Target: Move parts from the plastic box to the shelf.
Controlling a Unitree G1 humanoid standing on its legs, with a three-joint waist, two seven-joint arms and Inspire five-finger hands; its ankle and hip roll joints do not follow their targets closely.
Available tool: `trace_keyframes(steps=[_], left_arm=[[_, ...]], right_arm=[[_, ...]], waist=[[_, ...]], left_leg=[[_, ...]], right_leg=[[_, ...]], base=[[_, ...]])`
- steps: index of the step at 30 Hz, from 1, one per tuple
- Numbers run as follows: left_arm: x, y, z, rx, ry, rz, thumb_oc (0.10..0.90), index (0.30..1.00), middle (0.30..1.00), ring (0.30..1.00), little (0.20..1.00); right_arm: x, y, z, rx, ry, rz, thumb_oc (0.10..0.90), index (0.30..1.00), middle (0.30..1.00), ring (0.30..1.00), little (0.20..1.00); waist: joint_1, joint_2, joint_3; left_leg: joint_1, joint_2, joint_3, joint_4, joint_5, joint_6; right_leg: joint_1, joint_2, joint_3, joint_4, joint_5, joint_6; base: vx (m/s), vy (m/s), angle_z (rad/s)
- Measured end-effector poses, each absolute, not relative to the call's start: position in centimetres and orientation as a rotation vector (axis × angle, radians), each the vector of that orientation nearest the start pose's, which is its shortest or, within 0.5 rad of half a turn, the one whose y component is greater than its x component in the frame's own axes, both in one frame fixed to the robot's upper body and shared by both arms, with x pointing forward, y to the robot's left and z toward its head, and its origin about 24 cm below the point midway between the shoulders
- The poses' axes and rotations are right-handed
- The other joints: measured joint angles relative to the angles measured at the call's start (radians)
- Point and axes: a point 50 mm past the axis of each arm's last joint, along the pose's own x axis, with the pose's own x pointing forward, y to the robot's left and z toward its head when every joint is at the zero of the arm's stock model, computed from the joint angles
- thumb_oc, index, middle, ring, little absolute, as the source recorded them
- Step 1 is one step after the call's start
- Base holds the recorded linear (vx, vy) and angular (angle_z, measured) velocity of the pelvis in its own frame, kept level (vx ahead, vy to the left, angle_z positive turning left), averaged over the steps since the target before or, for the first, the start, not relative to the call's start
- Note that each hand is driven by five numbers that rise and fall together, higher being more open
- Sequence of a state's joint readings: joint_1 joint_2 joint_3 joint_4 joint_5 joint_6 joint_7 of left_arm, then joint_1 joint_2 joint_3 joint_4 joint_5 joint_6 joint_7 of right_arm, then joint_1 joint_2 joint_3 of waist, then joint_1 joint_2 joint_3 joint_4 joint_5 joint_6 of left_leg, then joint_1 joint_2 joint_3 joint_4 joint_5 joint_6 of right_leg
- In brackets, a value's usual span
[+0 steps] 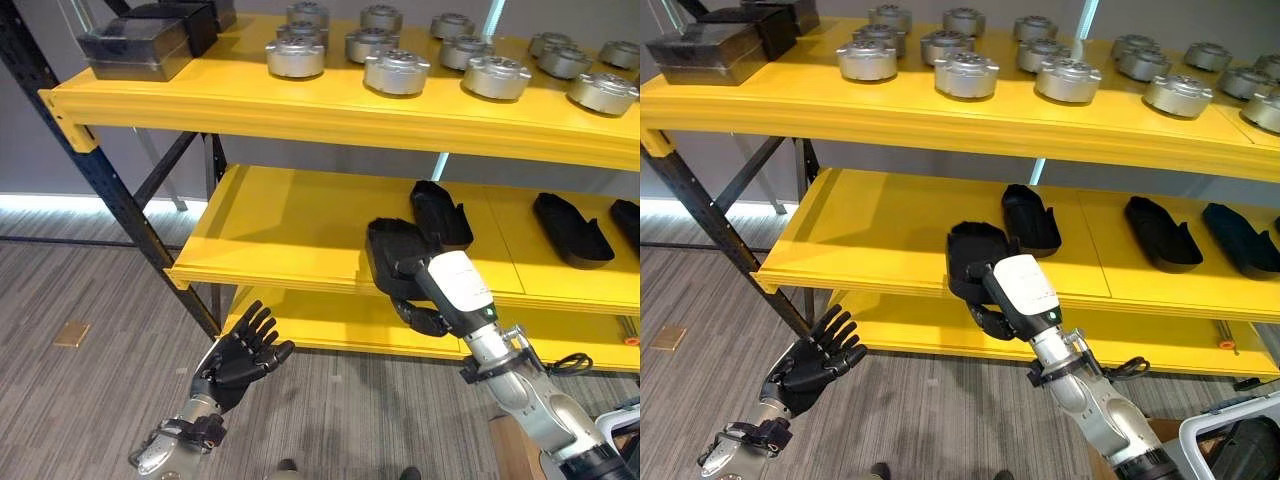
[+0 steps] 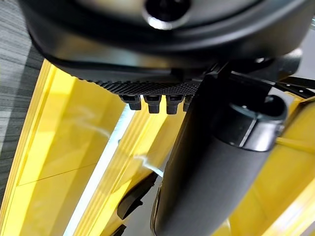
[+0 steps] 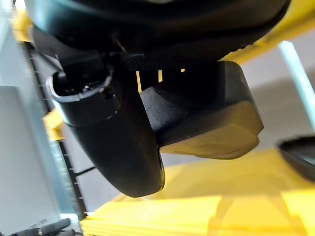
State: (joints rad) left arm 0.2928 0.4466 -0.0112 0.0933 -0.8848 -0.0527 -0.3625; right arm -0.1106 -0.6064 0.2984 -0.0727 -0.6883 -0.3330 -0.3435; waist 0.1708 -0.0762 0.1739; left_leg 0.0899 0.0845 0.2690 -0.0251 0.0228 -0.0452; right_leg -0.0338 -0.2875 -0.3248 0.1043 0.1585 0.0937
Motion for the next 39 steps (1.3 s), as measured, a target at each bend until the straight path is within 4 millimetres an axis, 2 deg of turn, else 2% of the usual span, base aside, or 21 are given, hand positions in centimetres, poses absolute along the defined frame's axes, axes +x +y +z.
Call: trace_keyframes(steps=[2, 3, 5, 6, 7, 9, 14, 19, 23, 29, 34, 39], left_arm=[[17.9, 23.9, -0.6, -0.465, 0.21, -0.166, 0.9, 1.0, 1.0, 1.0, 1.0], [17.9, 23.8, -0.6, -0.461, 0.208, -0.168, 0.9, 1.0, 1.0, 1.0, 1.0], [17.8, 23.7, -0.6, -0.459, 0.21, -0.179, 0.9, 1.0, 1.0, 1.0, 1.0], [17.8, 23.7, -0.6, -0.456, 0.208, -0.183, 0.9, 1.0, 1.0, 1.0, 1.0], [17.7, 23.6, -0.7, -0.462, 0.204, -0.19, 0.9, 1.0, 1.0, 1.0, 1.0], [17.6, 23.1, -0.9, -0.472, 0.218, -0.206, 0.9, 1.0, 1.0, 1.0, 1.0], [17.4, 21.8, -1.6, -0.491, 0.249, -0.263, 0.9, 1.0, 1.0, 1.0, 1.0], [17.4, 20.7, -1.8, -0.487, 0.247, -0.322, 0.9, 1.0, 1.0, 1.0, 1.0], [17.3, 20.3, -1.8, -0.485, 0.239, -0.336, 0.9, 1.0, 1.0, 1.0, 1.0], [17.5, 20.1, -1.8, -0.485, 0.233, -0.35, 0.9, 1.0, 1.0, 1.0, 1.0], [17.6, 20.1, -1.8, -0.418, 0.243, -0.363, 0.9, 1.0, 1.0, 1.0, 1.0], [17.8, 19.9, -1.4, -0.419, 0.227, -0.375, 0.9, 1.0, 1.0, 1.0, 1.0]], right_arm=[[25.6, -14.9, 11.8, -1.125, -0.773, 0.198, 0.4, 0.3, 0.3, 0.3, 0.3], [25.7, -14.7, 12.2, -1.123, -0.796, 0.199, 0.4, 0.3, 0.3, 0.3, 0.3], [25.8, -14.3, 13.0, -1.12, -0.838, 0.199, 0.4, 0.3, 0.3, 0.3, 0.3], [25.7, -14.2, 13.2, -1.12, -0.851, 0.197, 0.4, 0.3, 0.3, 0.3, 0.3], [25.6, -13.9, 13.9, -1.13, -0.894, 0.197, 0.4, 0.3, 0.3, 0.3, 0.3], [25.5, -13.7, 13.9, -1.148, -0.915, 0.205, 0.4, 0.3, 0.3, 0.3, 0.3], [25.7, -13.6, 13.0, -1.229, -0.911, 0.237, 0.4, 0.3, 0.3, 0.3, 0.3], [27.0, -15.4, 12.3, -1.326, -0.805, 0.197, 0.4, 0.3, 0.3, 0.3, 0.3], [27.8, -16.6, 12.1, -1.374, -0.741, 0.158, 0.4, 0.3, 0.3, 0.3, 0.3], [28.1, -17.3, 12.1, -1.397, -0.719, 0.152, 0.4, 0.3, 0.3, 0.3, 0.3], [28.1, -16.7, 12.4, -1.393, -0.764, 0.19, 0.4, 0.3, 0.3, 0.3, 0.3], [28.5, -15.1, 13.9, -1.389, -0.878, 0.244, 0.4, 0.3, 0.3, 0.3, 0.3]], waist=[[0.009, 0.011, 0.01], [0.016, 0.014, 0.015], [0.022, 0.008, 0.017], [0.023, 0.0, 0.018], [0.016, -0.009, 0.02], [0.018, -0.004, 0.023], [-0.002, 0.004, 0.024], [-0.007, 0.03, 0.039], [-0.01, 0.05, 0.048], [-0.034, 0.057, 0.053], [-0.042, 0.066, 0.056], [-0.057, 0.068, 0.055]], left_leg=[[-0.006, 0.002, 0.014, 0.018, -0.012, 0.009], [-0.007, 0.006, 0.02, 0.016, -0.013, 0.012], [-0.008, -0.003, 0.019, 0.017, -0.012, 0.014], [-0.011, -0.009, 0.015, 0.017, -0.012, 0.015], [-0.024, -0.019, -0.002, 0.023, -0.009, 0.018], [-0.029, -0.016, -0.004, 0.02, 0.0, 0.021], [-0.034, -0.018, -0.005, 0.0, 0.007, 0.024], [0.001, -0.031, -0.011, -0.023, 0.013, 0.025], [0.02, -0.04, -0.036, -0.023, 0.001, 0.019], [0.021, -0.054, -0.084, 0.001, -0.018, 0.027], [0.035, -0.05, -0.095, 0.003, -0.027, 0.027], [0.02, -0.022, -0.081, 0.019, -0.028, 0.023]], right_leg=[[-0.025, -0.002, -0.046, 0.0, 0.078, -0.001], [-0.033, -0.004, -0.061, 0.009, 0.077, 0.0], [-0.029, 0.011, -0.084, 0.059, -0.021, 0.016], [-0.023, 0.016, -0.08, 0.059, -0.059, 0.021], [-0.025, 0.03, -0.048, 0.037, -0.099, 0.016], [-0.024, 0.041, -0.022, 0.02, -0.094, 0.015], [-0.003, 0.048, -0.025, -0.049, -0.052, 0.016], [0.05, 0.043, -0.044, -0.095, -0.032, 0.019], [0.09, 0.034, -0.069, -0.107, -0.046, 0.036], [0.129, 0.023, -0.08, -0.086, -0.086, 0.054], [0.125, 0.019, -0.047, -0.035, -0.13, 0.06], [0.125, 0.054, -0.037, -0.066, -0.124, 0.047]], base=[[-0.03, 0.096, -0.35], [-0.02, 0.072, -0.27], [0.01, 0.034, -0.01], [0.04, -0.006, 0.25], [0.05, -0.023, 0.26], [0.08, -0.055, 0.13], [0.16, -0.103, 0.01], [0.3, -0.146, 0.06], [0.39, -0.191, 0.2], [0.34, -0.151, 0.27], [0.4, -0.192, 0.06], [0.24, -0.165, -0.08]])
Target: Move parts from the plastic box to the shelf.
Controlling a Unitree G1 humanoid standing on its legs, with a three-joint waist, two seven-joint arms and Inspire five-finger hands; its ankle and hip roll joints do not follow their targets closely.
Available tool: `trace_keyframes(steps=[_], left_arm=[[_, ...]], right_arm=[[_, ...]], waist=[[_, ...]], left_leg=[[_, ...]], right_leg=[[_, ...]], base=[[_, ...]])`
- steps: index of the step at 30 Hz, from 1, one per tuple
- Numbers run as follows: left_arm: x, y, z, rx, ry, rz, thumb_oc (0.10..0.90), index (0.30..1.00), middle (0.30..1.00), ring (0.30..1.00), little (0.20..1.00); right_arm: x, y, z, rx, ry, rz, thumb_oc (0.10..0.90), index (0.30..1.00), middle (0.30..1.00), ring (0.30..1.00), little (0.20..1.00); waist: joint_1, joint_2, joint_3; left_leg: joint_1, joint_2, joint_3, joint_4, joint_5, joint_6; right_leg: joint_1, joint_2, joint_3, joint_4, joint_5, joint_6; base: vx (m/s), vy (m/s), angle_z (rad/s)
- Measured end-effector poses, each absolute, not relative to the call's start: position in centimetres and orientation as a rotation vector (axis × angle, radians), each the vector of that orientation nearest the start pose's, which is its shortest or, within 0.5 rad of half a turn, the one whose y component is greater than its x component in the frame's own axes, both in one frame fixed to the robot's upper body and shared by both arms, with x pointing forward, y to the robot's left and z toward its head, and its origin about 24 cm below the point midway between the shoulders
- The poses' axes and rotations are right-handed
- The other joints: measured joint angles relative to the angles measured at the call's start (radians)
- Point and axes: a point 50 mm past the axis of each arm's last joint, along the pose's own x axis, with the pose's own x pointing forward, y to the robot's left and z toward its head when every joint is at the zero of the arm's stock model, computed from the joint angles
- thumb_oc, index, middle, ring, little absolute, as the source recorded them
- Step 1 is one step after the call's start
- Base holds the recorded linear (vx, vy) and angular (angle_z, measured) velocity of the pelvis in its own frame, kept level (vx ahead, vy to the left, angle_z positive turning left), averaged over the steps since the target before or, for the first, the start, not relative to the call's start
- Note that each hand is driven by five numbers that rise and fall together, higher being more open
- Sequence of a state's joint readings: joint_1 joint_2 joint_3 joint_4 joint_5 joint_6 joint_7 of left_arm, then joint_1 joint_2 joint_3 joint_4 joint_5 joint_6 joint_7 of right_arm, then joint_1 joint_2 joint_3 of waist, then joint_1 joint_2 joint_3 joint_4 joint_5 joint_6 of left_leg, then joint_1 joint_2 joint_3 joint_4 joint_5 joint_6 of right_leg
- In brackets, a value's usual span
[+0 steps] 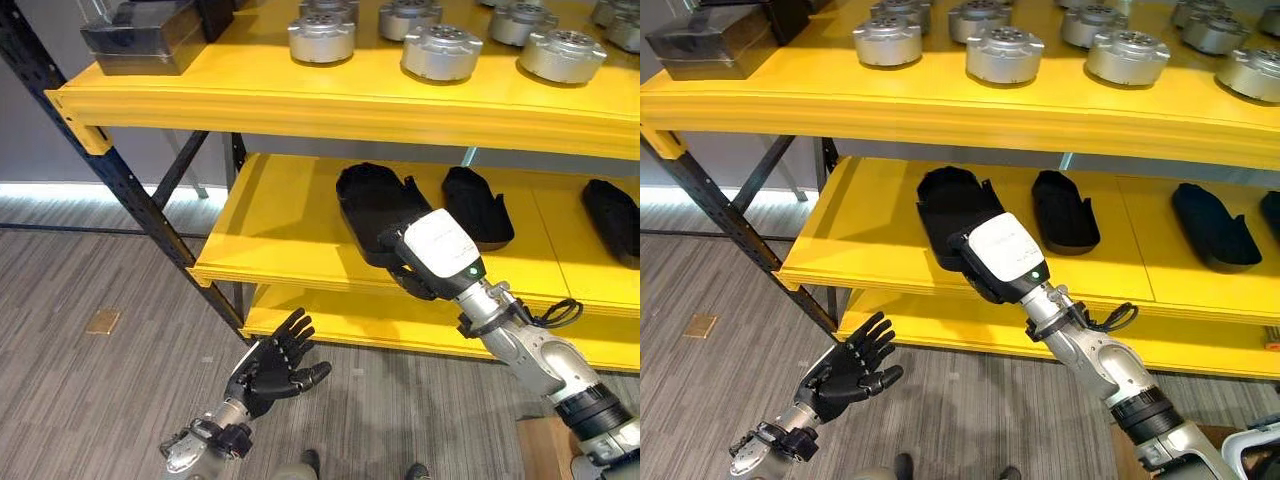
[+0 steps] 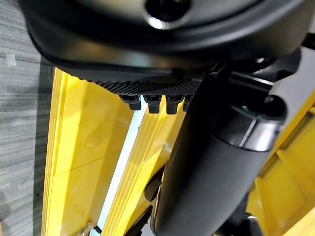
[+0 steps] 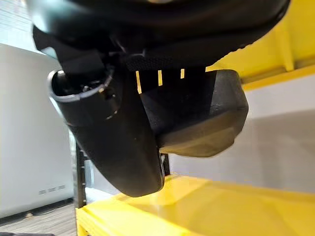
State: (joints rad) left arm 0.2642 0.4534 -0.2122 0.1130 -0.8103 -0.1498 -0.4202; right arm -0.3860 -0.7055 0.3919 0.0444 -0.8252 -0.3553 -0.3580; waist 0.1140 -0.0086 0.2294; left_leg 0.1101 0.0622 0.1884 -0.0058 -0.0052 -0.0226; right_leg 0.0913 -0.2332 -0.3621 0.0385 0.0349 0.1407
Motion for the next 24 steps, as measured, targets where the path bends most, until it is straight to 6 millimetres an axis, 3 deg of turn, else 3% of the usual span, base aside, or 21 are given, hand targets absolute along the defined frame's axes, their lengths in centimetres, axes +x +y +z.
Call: trace_keyframes(steps=[6, 9, 10, 12, 13, 15, 17, 19, 21, 24], left_arm=[[18.7, 19.1, -1.0, -0.432, 0.206, -0.382, 0.9, 1.0, 1.0, 1.0, 1.0], [19.2, 18.4, -0.9, -0.457, 0.186, -0.369, 0.9, 1.0, 1.0, 1.0, 1.0], [19.5, 18.2, -0.7, -0.458, 0.179, -0.374, 0.9, 1.0, 1.0, 1.0, 1.0], [19.6, 18.1, -0.7, -0.456, 0.182, -0.376, 0.9, 1.0, 1.0, 1.0, 1.0], [19.6, 18.1, -0.8, -0.457, 0.185, -0.37, 0.9, 1.0, 1.0, 1.0, 1.0], [19.3, 18.1, -1.0, -0.459, 0.208, -0.37, 0.9, 1.0, 1.0, 1.0, 1.0], [19.0, 18.1, -1.2, -0.463, 0.224, -0.369, 0.9, 1.0, 1.0, 1.0, 1.0], [19.0, 18.1, -1.3, -0.464, 0.235, -0.373, 0.9, 1.0, 1.0, 1.0, 1.0], [19.0, 18.1, -1.2, -0.464, 0.236, -0.375, 0.9, 1.0, 1.0, 1.0, 1.0], [18.6, 18.2, -1.7, -0.468, 0.263, -0.369, 0.9, 1.0, 1.0, 1.0, 1.0]], right_arm=[[29.0, -13.6, 15.6, -1.407, -0.976, 0.285, 0.4, 0.3, 0.3, 0.3, 0.3], [29.4, -13.2, 16.4, -1.431, -0.994, 0.294, 0.4, 0.3, 0.3, 0.3, 0.3], [29.4, -13.2, 16.5, -1.441, -0.997, 0.291, 0.4, 0.3, 0.3, 0.3, 0.3], [29.5, -13.0, 16.4, -1.456, -0.998, 0.297, 0.4, 0.3, 0.3, 0.3, 0.3], [29.5, -13.0, 16.4, -1.455, -0.998, 0.3, 0.4, 0.3, 0.3, 0.3, 0.3], [29.3, -12.5, 15.8, -1.449, -0.998, 0.331, 0.4, 0.3, 0.3, 0.3, 0.3], [29.2, -12.0, 15.4, -1.447, -1.002, 0.357, 0.4, 0.3, 0.3, 0.3, 0.3], [29.0, -11.8, 15.0, -1.46, -1.004, 0.372, 0.4, 0.3, 0.3, 0.3, 0.3], [29.0, -11.7, 14.7, -1.463, -0.987, 0.375, 0.4, 0.3, 0.3, 0.3, 0.3], [29.0, -11.5, 13.9, -1.469, -0.963, 0.399, 0.4, 0.3, 0.3, 0.3, 0.3]], waist=[[-0.001, 0.013, -0.008], [0.0, 0.032, -0.025], [-0.001, 0.03, -0.026], [0.017, 0.015, -0.034], [0.03, 0.012, -0.036], [0.052, 0.008, -0.038], [0.054, 0.006, -0.043], [0.045, 0.0, -0.051], [0.04, -0.002, -0.051], [0.058, 0.001, -0.051]], left_leg=[[-0.042, 0.033, 0.0, 0.043, 0.004, -0.006], [-0.102, 0.062, 0.002, 0.091, 0.03, -0.042], [-0.134, 0.066, 0.005, 0.124, 0.048, -0.066], [-0.176, 0.068, 0.008, 0.17, 0.09, -0.079], [-0.189, 0.069, 0.009, 0.188, 0.111, -0.081], [-0.25, 0.086, 0.018, 0.325, 0.123, -0.048], [-0.254, 0.094, 0.052, 0.352, 0.098, -0.019], [-0.25, 0.088, 0.056, 0.297, 0.055, -0.015], [-0.252, 0.1, 0.014, 0.192, 0.056, -0.027], [-0.255, 0.148, -0.061, 0.061, 0.114, -0.054]], right_leg=[[-0.021, 0.036, -0.003, 0.009, -0.02, -0.039], [-0.07, 0.061, -0.01, 0.078, -0.079, -0.075], [-0.092, 0.059, -0.01, 0.114, -0.109, -0.086], [-0.121, 0.038, -0.006, 0.145, -0.125, -0.12], [-0.122, 0.044, -0.006, 0.148, -0.135, -0.108], [-0.104, 0.045, -0.002, 0.146, -0.137, -0.132], [-0.094, 0.049, 0.002, 0.146, -0.142, -0.14], [-0.091, 0.054, 0.0, 0.14, -0.142, -0.14], [-0.085, 0.064, 0.012, 0.142, -0.151, -0.142], [-0.059, 0.062, 0.057, 0.145, -0.162, -0.119]], base=[[0.15, -0.127, 0.03], [0.13, -0.167, 0.31], [0.1, -0.141, 0.47], [0.09, -0.074, 0.27], [0.13, -0.032, 0.08], [0.12, 0.055, -0.03], [0.19, 0.229, -0.12], [0.2, 0.254, -0.04], [0.26, 0.313, -0.13], [0.27, 0.327, -0.39]])
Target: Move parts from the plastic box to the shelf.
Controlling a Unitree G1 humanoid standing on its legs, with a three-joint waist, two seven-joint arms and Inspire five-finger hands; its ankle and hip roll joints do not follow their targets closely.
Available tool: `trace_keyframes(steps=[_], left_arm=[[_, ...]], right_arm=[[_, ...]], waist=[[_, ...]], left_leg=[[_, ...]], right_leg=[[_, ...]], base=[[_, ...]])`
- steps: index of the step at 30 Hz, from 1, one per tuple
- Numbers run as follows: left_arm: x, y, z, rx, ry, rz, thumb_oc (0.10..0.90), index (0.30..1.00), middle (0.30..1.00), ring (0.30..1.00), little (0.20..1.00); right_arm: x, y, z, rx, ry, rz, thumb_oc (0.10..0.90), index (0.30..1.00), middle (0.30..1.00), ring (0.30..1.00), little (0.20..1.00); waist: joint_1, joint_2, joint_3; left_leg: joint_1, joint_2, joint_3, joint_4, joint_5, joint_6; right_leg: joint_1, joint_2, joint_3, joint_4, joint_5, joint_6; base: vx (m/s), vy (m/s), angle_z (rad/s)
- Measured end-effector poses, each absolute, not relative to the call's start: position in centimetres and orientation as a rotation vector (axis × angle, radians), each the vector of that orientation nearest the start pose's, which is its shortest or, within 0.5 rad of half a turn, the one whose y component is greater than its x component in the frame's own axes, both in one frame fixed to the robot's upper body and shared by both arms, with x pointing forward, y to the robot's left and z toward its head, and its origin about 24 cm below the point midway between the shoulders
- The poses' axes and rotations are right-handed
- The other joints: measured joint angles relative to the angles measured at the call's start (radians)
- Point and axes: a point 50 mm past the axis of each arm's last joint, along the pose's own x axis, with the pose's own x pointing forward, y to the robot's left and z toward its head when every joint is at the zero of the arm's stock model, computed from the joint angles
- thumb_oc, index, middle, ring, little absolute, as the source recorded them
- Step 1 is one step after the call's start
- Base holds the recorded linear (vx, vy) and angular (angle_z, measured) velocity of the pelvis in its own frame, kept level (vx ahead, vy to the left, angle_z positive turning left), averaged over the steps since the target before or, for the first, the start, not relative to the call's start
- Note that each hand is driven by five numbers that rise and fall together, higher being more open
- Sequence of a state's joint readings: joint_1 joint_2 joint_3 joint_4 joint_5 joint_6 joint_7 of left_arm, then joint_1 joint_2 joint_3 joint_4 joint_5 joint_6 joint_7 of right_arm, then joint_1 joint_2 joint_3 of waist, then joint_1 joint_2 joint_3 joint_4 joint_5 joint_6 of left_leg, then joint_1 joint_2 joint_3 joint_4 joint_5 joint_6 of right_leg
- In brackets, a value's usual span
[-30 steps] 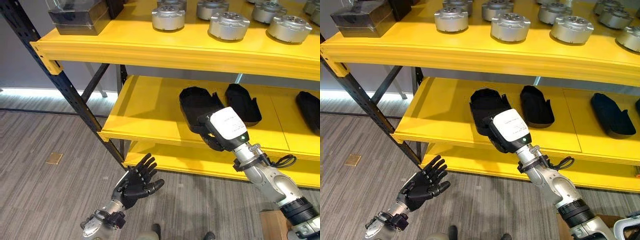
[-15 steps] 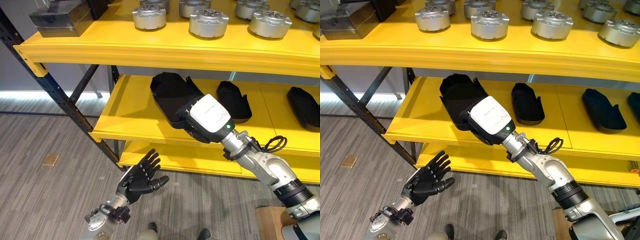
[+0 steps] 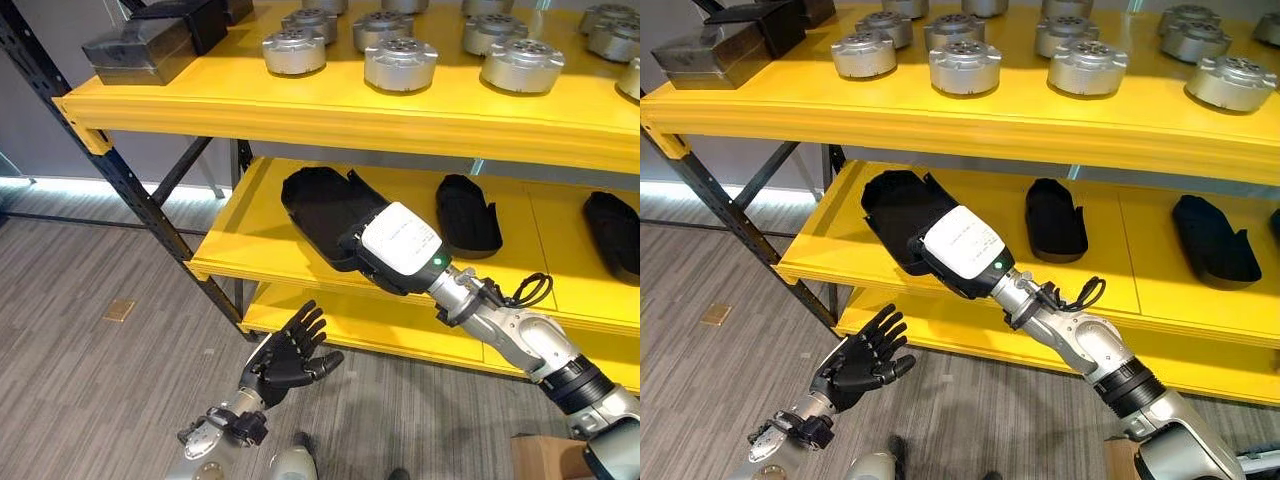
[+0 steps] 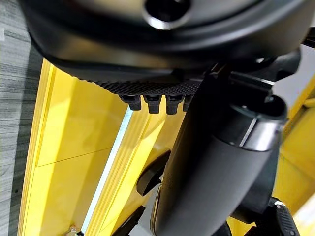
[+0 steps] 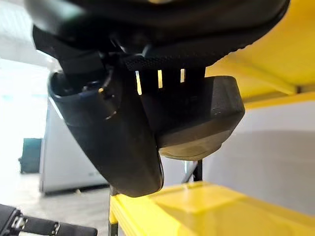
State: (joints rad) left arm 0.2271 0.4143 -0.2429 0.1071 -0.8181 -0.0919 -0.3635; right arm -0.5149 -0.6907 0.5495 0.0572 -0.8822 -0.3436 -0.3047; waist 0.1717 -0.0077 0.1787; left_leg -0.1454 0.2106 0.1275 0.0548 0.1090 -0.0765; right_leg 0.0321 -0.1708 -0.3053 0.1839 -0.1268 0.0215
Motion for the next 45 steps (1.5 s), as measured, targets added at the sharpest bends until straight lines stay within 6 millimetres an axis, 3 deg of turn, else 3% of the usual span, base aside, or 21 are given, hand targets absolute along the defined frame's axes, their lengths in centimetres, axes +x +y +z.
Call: trace_keyframes(steps=[1, 2, 4, 5, 7, 8, 10, 11, 12, 17, 21, 26, 31, 35, 38, 40, 41, 42, 43, 44, 45], left_arm=[[18.5, 18.3, -1.9, -0.469, 0.271, -0.369, 0.9, 1.0, 1.0, 1.0, 1.0], [18.3, 18.3, -2.1, -0.472, 0.278, -0.368, 0.9, 1.0, 1.0, 1.0, 1.0], [17.7, 18.0, -2.4, -0.496, 0.288, -0.372, 0.9, 1.0, 1.0, 1.0, 1.0], [17.6, 18.9, -2.5, -0.471, 0.298, -0.356, 0.9, 1.0, 1.0, 1.0, 1.0], [18.1, 19.6, -2.1, -0.441, 0.287, -0.357, 0.9, 1.0, 1.0, 1.0, 1.0], [19.0, 20.2, -1.5, -0.412, 0.263, -0.358, 0.9, 1.0, 1.0, 1.0, 1.0], [19.5, 20.5, -1.1, -0.403, 0.237, -0.354, 0.9, 1.0, 1.0, 1.0, 1.0], [19.6, 20.7, -0.9, -0.393, 0.227, -0.353, 0.9, 1.0, 1.0, 1.0, 1.0], [19.8, 21.0, -0.6, -0.37, 0.221, -0.36, 0.9, 1.0, 1.0, 1.0, 1.0], [20.0, 21.1, -0.3, -0.361, 0.214, -0.363, 0.9, 1.0, 1.0, 1.0, 1.0], [19.4, 21.3, -0.7, -0.373, 0.227, -0.349, 0.9, 1.0, 1.0, 1.0, 1.0], [19.4, 21.5, -0.5, -0.378, 0.213, -0.336, 0.9, 1.0, 1.0, 1.0, 1.0], [19.4, 21.4, -0.4, -0.377, 0.2, -0.344, 0.9, 1.0, 1.0, 1.0, 1.0], [19.4, 21.2, -0.4, -0.373, 0.203, -0.355, 0.9, 1.0, 1.0, 1.0, 1.0], [20.0, 21.3, 0.2, -0.361, 0.17, -0.356, 0.9, 1.0, 1.0, 1.0, 1.0], [21.3, 20.9, 1.1, -0.351, 0.123, -0.357, 0.9, 1.0, 1.0, 1.0, 1.0], [21.9, 20.9, 1.7, -0.342, 0.097, -0.358, 0.9, 1.0, 1.0, 1.0, 1.0], [22.3, 21.1, 2.3, -0.336, 0.07, -0.359, 0.9, 1.0, 1.0, 1.0, 1.0], [22.5, 21.0, 2.6, -0.369, 0.047, -0.35, 0.9, 1.0, 1.0, 1.0, 1.0], [22.5, 20.8, 2.5, -0.391, 0.038, -0.346, 0.9, 1.0, 1.0, 1.0, 1.0], [21.9, 20.0, 2.4, -0.451, 0.027, -0.352, 0.9, 1.0, 1.0, 1.0, 1.0]], right_arm=[[29.0, -11.5, 13.5, -1.468, -0.954, 0.409, 0.4, 0.3, 0.3, 0.3, 0.3], [29.1, -11.5, 13.1, -1.473, -0.939, 0.424, 0.4, 0.3, 0.3, 0.3, 0.3], [29.0, -12.1, 12.8, -1.501, -0.929, 0.445, 0.4, 0.3, 0.3, 0.3, 0.3], [28.8, -11.8, 12.0, -1.477, -0.906, 0.448, 0.4, 0.3, 0.3, 0.3, 0.3], [28.7, -11.8, 12.0, -1.474, -0.906, 0.452, 0.4, 0.3, 0.3, 0.3, 0.3], [28.6, -11.8, 11.6, -1.465, -0.888, 0.447, 0.4, 0.3, 0.3, 0.3, 0.3], [28.4, -11.6, 11.0, -1.445, -0.862, 0.439, 0.4, 0.3, 0.3, 0.3, 0.3], [28.4, -11.4, 11.0, -1.431, -0.864, 0.436, 0.4, 0.3, 0.3, 0.3, 0.3], [28.3, -11.1, 11.2, -1.408, -0.877, 0.429, 0.4, 0.3, 0.3, 0.3, 0.3], [28.1, -10.0, 11.9, -1.335, -0.933, 0.395, 0.4, 0.3, 0.3, 0.3, 0.3], [28.1, -9.9, 12.4, -1.337, -0.946, 0.384, 0.4, 0.3, 0.3, 0.3, 0.3], [28.7, -10.0, 13.0, -1.37, -0.906, 0.343, 0.4, 0.3, 0.3, 0.3, 0.3], [29.2, -10.4, 13.6, -1.371, -0.88, 0.294, 0.4, 0.3, 0.3, 0.3, 0.3], [29.2, -10.5, 13.5, -1.353, -0.867, 0.289, 0.4, 0.3, 0.3, 0.3, 0.3], [29.3, -10.4, 13.8, -1.352, -0.879, 0.289, 0.4, 0.3, 0.3, 0.3, 0.3], [29.4, -10.0, 14.2, -1.342, -0.897, 0.283, 0.4, 0.3, 0.3, 0.3, 0.3], [29.5, -9.9, 14.4, -1.337, -0.905, 0.28, 0.4, 0.3, 0.3, 0.3, 0.3], [29.5, -9.8, 14.6, -1.325, -0.908, 0.28, 0.4, 0.3, 0.3, 0.3, 0.3], [29.5, -9.9, 14.6, -1.328, -0.899, 0.29, 0.4, 0.3, 0.3, 0.3, 0.3], [29.6, -10.0, 14.6, -1.336, -0.892, 0.295, 0.4, 0.3, 0.3, 0.3, 0.3], [29.7, -10.2, 14.7, -1.359, -0.879, 0.309, 0.4, 0.3, 0.3, 0.3, 0.3]], waist=[[-0.001, 0.006, 0.001], [0.004, 0.015, 0.001], [-0.005, 0.077, 0.0], [-0.005, 0.032, -0.002], [-0.005, -0.001, 0.005], [-0.003, -0.015, 0.017], [0.002, -0.01, 0.029], [0.005, -0.006, 0.037], [0.01, -0.014, 0.04], [0.025, -0.037, 0.049], [0.04, -0.031, 0.054], [0.079, -0.041, 0.067], [0.076, -0.053, 0.083], [0.049, -0.047, 0.096], [0.048, -0.036, 0.102], [0.042, -0.026, 0.108], [0.032, -0.019, 0.113], [0.024, -0.028, 0.117], [0.017, -0.027, 0.121], [0.02, -0.011, 0.121], [0.024, 0.022, 0.123]], left_leg=[[-0.012, 0.02, -0.036, -0.014, 0.016, -0.007], [-0.004, 0.034, -0.035, -0.026, 0.034, 0.011], [0.02, 0.048, -0.039, -0.023, 0.036, 0.042], [0.032, -0.011, -0.017, 0.005, 0.028, -0.024], [0.033, -0.066, -0.003, 0.012, 0.018, -0.003], [0.047, -0.118, 0.005, 0.014, 0.015, 0.026], [0.082, -0.133, 0.005, 0.006, 0.001, 0.046], [0.101, -0.132, 0.007, 0.003, -0.002, 0.05], [0.113, -0.134, 0.015, 0.003, -0.014, 0.054], [0.124, -0.141, 0.072, 0.011, -0.048, 0.048], [0.132, -0.102, 0.145, 0.007, -0.059, 0.044], [0.147, -0.079, 0.223, 0.035, -0.091, 0.037], [0.097, -0.068, 0.21, 0.129, -0.14, 0.041], [0.079, -0.057, 0.163, 0.149, -0.154, 0.039], [0.053, -0.038, 0.165, 0.151, -0.146, 0.03], [0.022, -0.021, 0.143, 0.155, -0.134, 0.025], [0.006, -0.007, 0.123, 0.155, -0.12, 0.011], [-0.006, 0.0, 0.104, 0.154, -0.101, -0.01], [-0.006, 0.016, 0.084, 0.138, -0.079, -0.039], [0.001, 0.036, 0.082, 0.124, -0.067, -0.048], [0.026, 0.082, 0.083, 0.063, -0.033, -0.037]], right_leg=[[0.015, -0.003, 0.016, 0.005, -0.012, 0.015], [0.023, -0.009, 0.033, 0.021, -0.024, 0.033], [0.051, -0.013, 0.057, 0.056, -0.055, 0.094], [0.044, -0.078, 0.102, 0.074, -0.069, 0.097], [0.049, -0.128, 0.105, 0.072, -0.061, 0.088], [0.067, -0.17, 0.103, 0.067, -0.007, 0.079], [0.082, -0.187, 0.102, 0.081, 0.051, 0.091], [0.087, -0.188, 0.1, 0.093, 0.046, 0.099], [0.089, -0.168, 0.091, 0.067, 0.053, 0.105], [0.112, -0.174, 0.046, -0.04, 0.104, 0.097], [0.078, -0.151, -0.01, -0.06, 0.168, 0.045], [0.063, -0.154, -0.116, -0.077, 0.193, 0.031], [0.048, -0.156, -0.112, -0.066, 0.146, 0.064], [-0.041, -0.17, -0.027, 0.09, 0.131, 0.074], [-0.06, -0.192, 0.004, 0.047, 0.111, 0.074], [-0.092, -0.211, 0.05, 0.01, 0.122, 0.102], [-0.088, -0.204, 0.077, -0.054, 0.136, 0.123], [-0.068, -0.196, 0.076, -0.107, 0.149, 0.118], [-0.052, -0.18, 0.057, -0.119, 0.207, 0.193], [-0.053, -0.16, 0.049, -0.118, 0.202, 0.191], [-0.054, -0.101, 0.049, -0.122, 0.203, 0.171]], base=[[0.3, 0.428, -0.48], [0.25, 0.372, -0.46], [0.25, 0.351, -0.48], [0.23, 0.338, -0.37], [0.21, 0.342, -0.03], [0.24, 0.354, 0.23], [0.21, 0.279, 0.15], [0.15, 0.222, -0.02], [0.15, 0.232, -0.21], [0.09, 0.187, -0.36], [0.03, 0.128, -0.55], [0.02, 0.048, -0.51], [0.06, 0.017, -0.04], [0.02, -0.272, 0.02], [-0.05, -0.446, -0.04], [0.06, -0.41, 0.14], [0.05, -0.396, 0.38], [0.02, -0.311, 0.6], [0.01, -0.237, 0.47], [0.02, -0.141, 0.13], [0.02, -0.092, -0.16]])
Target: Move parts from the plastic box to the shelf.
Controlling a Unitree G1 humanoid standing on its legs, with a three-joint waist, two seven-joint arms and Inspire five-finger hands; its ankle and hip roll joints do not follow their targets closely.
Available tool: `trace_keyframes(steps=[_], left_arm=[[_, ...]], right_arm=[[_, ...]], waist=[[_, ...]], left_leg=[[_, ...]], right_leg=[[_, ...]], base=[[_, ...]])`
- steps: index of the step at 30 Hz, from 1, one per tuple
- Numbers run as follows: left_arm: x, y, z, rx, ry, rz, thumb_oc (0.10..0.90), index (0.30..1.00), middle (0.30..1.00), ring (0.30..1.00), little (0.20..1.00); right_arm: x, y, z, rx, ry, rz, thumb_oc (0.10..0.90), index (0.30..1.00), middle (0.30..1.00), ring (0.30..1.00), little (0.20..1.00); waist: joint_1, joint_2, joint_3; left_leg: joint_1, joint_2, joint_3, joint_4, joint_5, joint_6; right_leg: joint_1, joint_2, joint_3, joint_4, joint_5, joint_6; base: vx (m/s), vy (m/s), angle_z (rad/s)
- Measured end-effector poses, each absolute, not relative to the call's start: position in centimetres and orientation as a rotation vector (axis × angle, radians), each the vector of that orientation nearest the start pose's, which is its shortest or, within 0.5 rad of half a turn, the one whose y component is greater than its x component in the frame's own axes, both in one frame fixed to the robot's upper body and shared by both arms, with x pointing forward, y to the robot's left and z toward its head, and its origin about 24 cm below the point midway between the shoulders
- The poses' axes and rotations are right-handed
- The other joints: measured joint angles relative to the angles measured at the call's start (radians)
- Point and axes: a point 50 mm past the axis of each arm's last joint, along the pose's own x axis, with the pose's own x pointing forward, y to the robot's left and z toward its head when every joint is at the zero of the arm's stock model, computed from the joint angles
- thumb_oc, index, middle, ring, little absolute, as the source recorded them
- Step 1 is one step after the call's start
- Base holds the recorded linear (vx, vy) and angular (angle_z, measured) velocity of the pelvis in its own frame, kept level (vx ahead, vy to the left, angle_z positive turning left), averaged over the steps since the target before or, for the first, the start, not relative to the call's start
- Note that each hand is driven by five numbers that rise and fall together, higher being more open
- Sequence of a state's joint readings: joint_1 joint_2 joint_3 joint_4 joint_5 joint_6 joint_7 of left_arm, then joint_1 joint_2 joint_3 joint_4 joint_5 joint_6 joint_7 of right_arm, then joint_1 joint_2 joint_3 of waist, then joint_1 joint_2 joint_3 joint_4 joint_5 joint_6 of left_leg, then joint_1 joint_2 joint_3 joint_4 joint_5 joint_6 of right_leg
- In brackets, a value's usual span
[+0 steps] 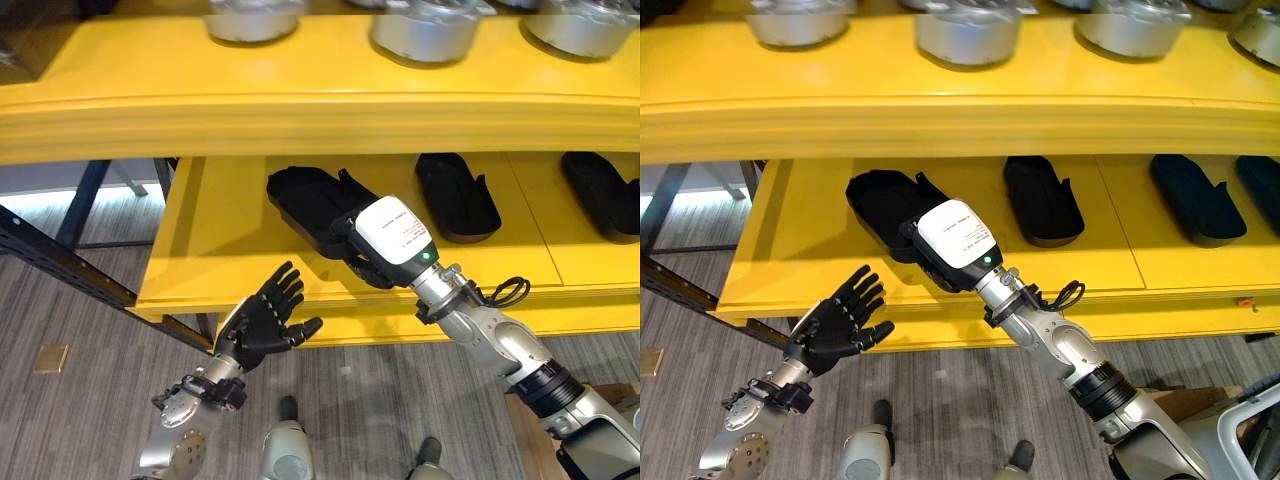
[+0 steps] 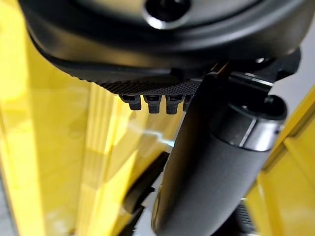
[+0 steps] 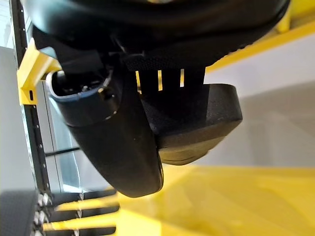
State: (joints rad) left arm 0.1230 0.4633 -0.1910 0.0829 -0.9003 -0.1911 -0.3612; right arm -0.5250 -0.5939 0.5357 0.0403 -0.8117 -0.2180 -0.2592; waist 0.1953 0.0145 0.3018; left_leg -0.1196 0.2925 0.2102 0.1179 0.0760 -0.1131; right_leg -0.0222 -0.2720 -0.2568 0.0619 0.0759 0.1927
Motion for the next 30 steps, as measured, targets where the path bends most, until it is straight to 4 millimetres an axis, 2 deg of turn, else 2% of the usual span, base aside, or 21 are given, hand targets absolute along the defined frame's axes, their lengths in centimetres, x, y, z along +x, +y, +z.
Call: trace_keyframes(steps=[2, 4, 8, 15, 17, 20, 23, 29, 30], left_arm=[[21.5, 19.0, 2.2, -0.483, 0.029, -0.373, 0.9, 1.0, 1.0, 1.0, 1.0], [21.3, 17.7, 1.8, -0.524, 0.036, -0.398, 0.9, 1.0, 1.0, 1.0, 1.0], [21.5, 17.9, 2.1, -0.513, 0.025, -0.406, 0.9, 1.0, 1.0, 1.0, 1.0], [21.3, 18.1, 2.0, -0.508, 0.03, -0.4, 0.9, 1.0, 1.0, 1.0, 1.0], [21.3, 18.1, 1.9, -0.509, 0.034, -0.4, 0.9, 1.0, 1.0, 1.0, 1.0], [21.3, 18.2, 1.8, -0.505, 0.042, -0.395, 0.9, 1.0, 1.0, 1.0, 1.0], [21.2, 18.2, 1.5, -0.506, 0.067, -0.384, 0.9, 1.0, 1.0, 1.0, 1.0], [21.1, 18.0, 1.3, -0.493, 0.106, -0.406, 0.9, 1.0, 1.0, 1.0, 1.0], [21.3, 18.0, 1.4, -0.48, 0.108, -0.416, 0.9, 1.0, 1.0, 1.0, 1.0]], right_arm=[[29.8, -10.7, 14.7, -1.384, -0.864, 0.309, 0.4, 0.3, 0.3, 0.3, 0.3], [30.0, -11.4, 14.7, -1.419, -0.84, 0.308, 0.4, 0.3, 0.3, 0.3, 0.3], [30.2, -12.2, 14.7, -1.449, -0.816, 0.292, 0.4, 0.3, 0.3, 0.3, 0.3], [30.2, -10.3, 15.8, -1.394, -0.909, 0.314, 0.4, 0.3, 0.3, 0.3, 0.3], [30.1, -10.2, 15.8, -1.393, -0.913, 0.322, 0.4, 0.3, 0.3, 0.3, 0.3], [30.0, -9.8, 15.6, -1.389, -0.918, 0.338, 0.4, 0.3, 0.3, 0.3, 0.3], [30.0, -9.2, 15.7, -1.374, -0.917, 0.342, 0.4, 0.3, 0.3, 0.3, 0.3], [30.7, -8.9, 16.8, -1.405, -0.905, 0.318, 0.4, 0.3, 0.3, 0.3, 0.3], [30.9, -8.9, 17.4, -1.418, -0.907, 0.308, 0.4, 0.3, 0.3, 0.3, 0.3]], waist=[[-0.005, 0.02, 0.003], [-0.022, 0.036, 0.002], [-0.028, 0.035, 0.002], [-0.021, 0.033, 0.001], [-0.017, 0.032, 0.001], [0.001, 0.018, 0.0], [0.008, 0.009, 0.0], [0.034, 0.01, 0.005], [0.035, 0.016, 0.032]], left_leg=[[0.019, 0.018, -0.001, -0.048, 0.036, 0.017], [0.043, 0.02, 0.003, -0.077, 0.051, 0.01], [0.09, 0.001, 0.001, -0.114, 0.057, -0.003], [0.109, -0.033, -0.012, -0.12, 0.052, -0.009], [0.112, -0.037, -0.022, -0.108, 0.04, -0.025], [0.123, -0.042, -0.025, -0.095, 0.032, -0.025], [0.1, -0.049, -0.05, -0.065, 0.019, -0.027], [-0.056, -0.051, -0.085, 0.01, 0.019, -0.022], [-0.086, -0.052, -0.094, 0.028, 0.022, -0.019]], right_leg=[[-0.002, 0.027, -0.006, 0.006, -0.01, -0.016], [0.009, 0.038, -0.008, 0.004, -0.019, -0.017], [0.064, 0.029, -0.028, -0.026, -0.02, -0.015], [0.097, -0.003, -0.047, -0.023, -0.026, -0.008], [0.109, -0.01, -0.053, -0.015, -0.033, -0.001], [0.118, -0.02, -0.052, 0.004, -0.044, -0.001], [0.11, -0.032, -0.054, 0.04, -0.064, 0.002], [-0.048, -0.052, -0.053, 0.155, -0.092, -0.002], [-0.081, -0.057, -0.052, 0.188, -0.099, -0.004]], base=[[0.04, -0.065, -0.13], [0.1, -0.029, -0.03], [0.1, 0.054, 0.11], [0.11, 0.086, 0.11], [0.15, 0.072, 0.14], [0.12, 0.056, 0.06], [0.03, 0.046, 0.15], [-0.17, 0.002, 0.11], [-0.2, -0.036, 0.1]])
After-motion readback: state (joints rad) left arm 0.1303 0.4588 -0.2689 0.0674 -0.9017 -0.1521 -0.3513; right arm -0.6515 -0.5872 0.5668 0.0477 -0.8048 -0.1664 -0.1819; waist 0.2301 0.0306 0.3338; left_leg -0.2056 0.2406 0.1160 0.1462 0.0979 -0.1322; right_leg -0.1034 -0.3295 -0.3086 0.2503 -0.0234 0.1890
